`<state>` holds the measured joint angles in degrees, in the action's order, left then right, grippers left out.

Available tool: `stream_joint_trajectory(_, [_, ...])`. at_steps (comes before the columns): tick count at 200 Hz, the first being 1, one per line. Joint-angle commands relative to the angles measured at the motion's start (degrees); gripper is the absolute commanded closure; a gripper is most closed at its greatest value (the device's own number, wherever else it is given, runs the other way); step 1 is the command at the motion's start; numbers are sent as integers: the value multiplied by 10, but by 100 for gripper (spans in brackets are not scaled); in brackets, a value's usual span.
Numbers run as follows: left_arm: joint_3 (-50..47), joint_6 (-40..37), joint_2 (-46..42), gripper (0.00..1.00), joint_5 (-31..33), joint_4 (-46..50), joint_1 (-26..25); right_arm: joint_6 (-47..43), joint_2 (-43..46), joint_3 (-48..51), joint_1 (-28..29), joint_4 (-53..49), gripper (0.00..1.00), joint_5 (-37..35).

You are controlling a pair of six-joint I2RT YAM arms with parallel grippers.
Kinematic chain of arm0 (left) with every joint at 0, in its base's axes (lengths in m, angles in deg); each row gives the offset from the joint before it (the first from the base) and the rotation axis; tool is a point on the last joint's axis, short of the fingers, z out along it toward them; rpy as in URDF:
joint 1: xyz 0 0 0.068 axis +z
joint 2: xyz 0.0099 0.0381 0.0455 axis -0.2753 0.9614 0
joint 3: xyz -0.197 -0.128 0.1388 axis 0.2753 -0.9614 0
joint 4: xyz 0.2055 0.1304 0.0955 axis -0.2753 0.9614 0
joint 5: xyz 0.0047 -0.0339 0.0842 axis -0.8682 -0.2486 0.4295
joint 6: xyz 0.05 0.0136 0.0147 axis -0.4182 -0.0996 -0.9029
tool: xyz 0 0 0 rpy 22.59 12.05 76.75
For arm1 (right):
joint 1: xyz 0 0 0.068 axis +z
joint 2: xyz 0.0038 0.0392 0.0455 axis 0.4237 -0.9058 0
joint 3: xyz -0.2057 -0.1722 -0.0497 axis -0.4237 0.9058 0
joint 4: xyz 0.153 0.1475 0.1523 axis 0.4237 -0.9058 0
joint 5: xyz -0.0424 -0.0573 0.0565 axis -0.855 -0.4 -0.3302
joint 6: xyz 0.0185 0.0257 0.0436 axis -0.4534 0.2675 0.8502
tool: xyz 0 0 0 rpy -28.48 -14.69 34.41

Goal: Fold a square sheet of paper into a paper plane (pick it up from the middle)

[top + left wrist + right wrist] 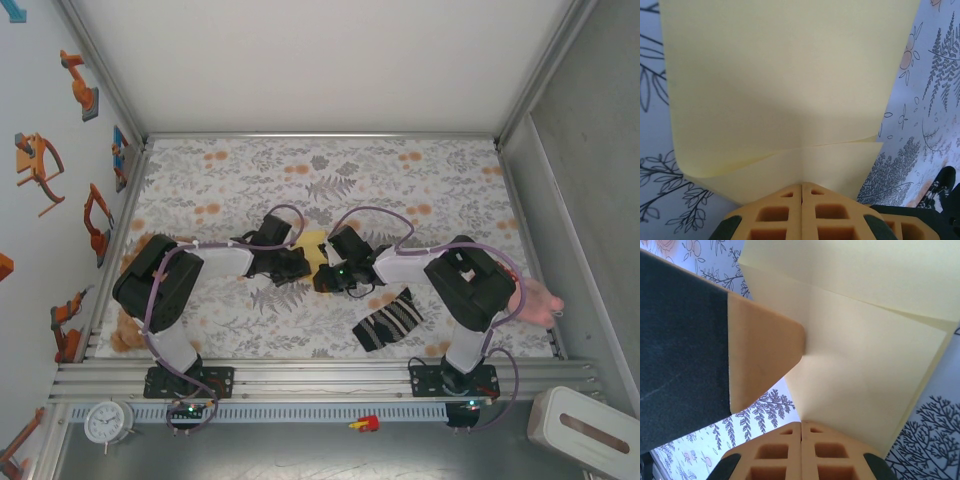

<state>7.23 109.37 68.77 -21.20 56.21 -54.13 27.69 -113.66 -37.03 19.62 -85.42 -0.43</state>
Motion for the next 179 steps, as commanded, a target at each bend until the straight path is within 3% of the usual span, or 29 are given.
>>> stream_joint_trajectory(1, [-15, -13, 25, 97, 9, 0, 8, 12, -2, 9, -3, -26, 100, -5])
stream_joint_trajectory(42, [-17, -11, 29, 97, 8, 0, 13, 20, 27, -11, -5, -21, 100, -11])
stream_joint_trajectory(179, [-7, -38, 13, 96, 2, 9, 24, 19, -26, 12, -13, -9, 100, 0])
